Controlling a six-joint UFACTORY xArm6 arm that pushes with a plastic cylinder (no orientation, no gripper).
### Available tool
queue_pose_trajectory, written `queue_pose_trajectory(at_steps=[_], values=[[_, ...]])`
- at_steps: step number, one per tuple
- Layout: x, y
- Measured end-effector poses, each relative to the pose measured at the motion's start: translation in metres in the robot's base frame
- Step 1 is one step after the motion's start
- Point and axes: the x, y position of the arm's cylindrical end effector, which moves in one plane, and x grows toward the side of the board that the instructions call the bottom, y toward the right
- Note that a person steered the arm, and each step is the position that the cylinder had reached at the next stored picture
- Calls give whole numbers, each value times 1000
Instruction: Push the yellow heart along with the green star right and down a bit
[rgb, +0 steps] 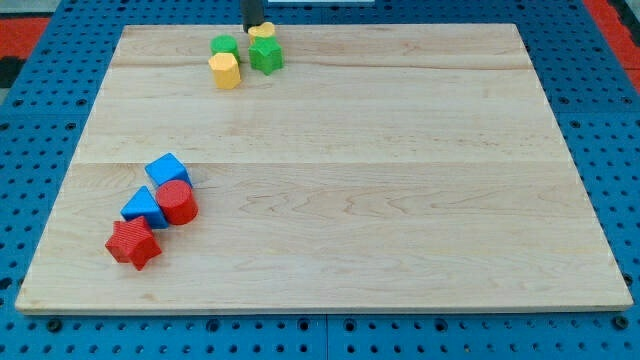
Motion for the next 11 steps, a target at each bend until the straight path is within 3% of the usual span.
queue_pose_trajectory(at_steps=[3, 5, 8, 10, 11], values=[[-4, -10], [-2, 86], [6, 24], [21, 15], [12, 49]])
